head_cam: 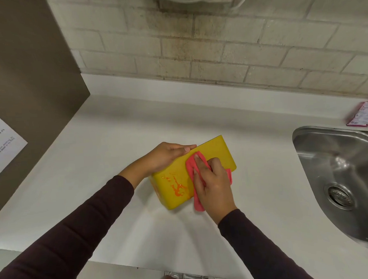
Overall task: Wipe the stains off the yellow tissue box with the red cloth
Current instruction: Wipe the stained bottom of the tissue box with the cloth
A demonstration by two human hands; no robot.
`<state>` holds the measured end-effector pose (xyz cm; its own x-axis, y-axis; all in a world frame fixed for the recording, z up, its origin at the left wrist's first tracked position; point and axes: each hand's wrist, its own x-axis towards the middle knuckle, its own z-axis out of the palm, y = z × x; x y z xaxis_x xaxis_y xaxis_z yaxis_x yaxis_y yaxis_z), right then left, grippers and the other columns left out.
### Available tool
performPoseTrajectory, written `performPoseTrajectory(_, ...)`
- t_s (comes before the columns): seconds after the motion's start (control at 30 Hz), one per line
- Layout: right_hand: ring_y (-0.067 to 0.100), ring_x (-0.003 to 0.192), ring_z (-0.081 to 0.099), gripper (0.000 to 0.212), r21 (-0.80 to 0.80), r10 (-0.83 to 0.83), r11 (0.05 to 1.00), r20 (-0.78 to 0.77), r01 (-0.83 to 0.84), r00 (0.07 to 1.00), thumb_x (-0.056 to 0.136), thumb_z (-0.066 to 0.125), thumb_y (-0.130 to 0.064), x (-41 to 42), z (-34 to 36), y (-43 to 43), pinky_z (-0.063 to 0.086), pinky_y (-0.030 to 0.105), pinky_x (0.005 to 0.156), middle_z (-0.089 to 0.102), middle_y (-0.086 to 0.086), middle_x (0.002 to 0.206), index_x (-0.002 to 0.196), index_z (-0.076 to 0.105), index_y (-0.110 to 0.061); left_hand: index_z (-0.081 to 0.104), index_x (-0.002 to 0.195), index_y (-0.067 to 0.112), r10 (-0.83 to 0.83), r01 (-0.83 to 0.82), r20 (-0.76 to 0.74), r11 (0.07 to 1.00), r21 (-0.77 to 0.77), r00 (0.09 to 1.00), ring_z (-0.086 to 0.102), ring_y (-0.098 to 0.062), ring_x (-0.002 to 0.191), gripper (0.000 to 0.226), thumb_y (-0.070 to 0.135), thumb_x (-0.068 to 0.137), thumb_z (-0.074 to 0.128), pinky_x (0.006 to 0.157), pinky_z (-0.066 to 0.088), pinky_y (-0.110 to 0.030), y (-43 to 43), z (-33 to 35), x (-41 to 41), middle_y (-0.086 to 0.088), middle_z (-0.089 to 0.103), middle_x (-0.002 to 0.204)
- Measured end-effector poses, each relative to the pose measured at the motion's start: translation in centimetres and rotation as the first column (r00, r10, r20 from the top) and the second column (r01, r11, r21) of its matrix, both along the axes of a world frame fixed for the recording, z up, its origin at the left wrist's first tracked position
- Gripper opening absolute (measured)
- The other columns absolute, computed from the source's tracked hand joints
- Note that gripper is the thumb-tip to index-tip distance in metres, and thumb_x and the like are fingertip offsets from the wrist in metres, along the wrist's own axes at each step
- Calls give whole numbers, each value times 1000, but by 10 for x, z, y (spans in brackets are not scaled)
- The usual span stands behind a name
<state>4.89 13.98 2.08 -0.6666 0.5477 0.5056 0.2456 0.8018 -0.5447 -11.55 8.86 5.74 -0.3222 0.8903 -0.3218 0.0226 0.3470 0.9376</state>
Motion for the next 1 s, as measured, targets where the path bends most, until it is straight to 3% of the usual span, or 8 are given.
performPoseTrajectory(0.17,27,64,51,36,41,79,996,34,-80,996,91,46,-19,-6,-2,-19,42,30,60,54,14,80,119,60,-2,66,109,33,-14,14,22,1000,-15,1000,67,4,86,22,28,92,54,75,51,-11,0,-1,-2,9,69,105)
performPoseTrajectory(0.3,29,66,53,37,96,166,980,108,-177,980,92,45,-21,8,-4,-14,46,32,60,56,15,82,121,60,-2,61,122,18,-32,34,73,999,-27,997,67,5,82,30,22,94,52,67,50,-9,0,1,-1,7,66,110)
performPoseTrajectory(0.4,29,65,53,38,71,99,992,73,-105,992,91,46,-20,12,-1,-1,48,36,59,55,16,81,119,60,-1,57,126,10,-29,31,89,999,-20,996,66,8,78,34,18,94,51,66,50,-9,0,0,2,4,63,111)
performPoseTrajectory(0.6,26,68,53,36,-2,21,1000,11,-21,1000,92,46,-21,-2,2,-6,47,33,60,55,15,83,120,60,-3,58,125,10,-21,22,82,1000,-12,996,65,8,80,33,18,93,52,72,51,-9,0,1,1,4,63,114)
performPoseTrajectory(0.87,27,68,52,37,57,201,976,115,-209,973,93,44,-22,1,-6,-27,44,30,61,54,13,85,124,57,-6,62,120,19,-43,45,55,999,-20,998,65,8,87,29,24,93,54,75,50,-8,-1,0,-2,12,66,109)
performPoseTrajectory(1.0,29,66,53,38,14,87,996,84,-89,993,92,44,-22,8,2,-7,48,36,61,55,15,84,120,60,-3,63,119,25,-27,27,-26,999,-33,999,64,13,82,28,29,93,53,67,47,-5,-1,2,-1,15,65,107)
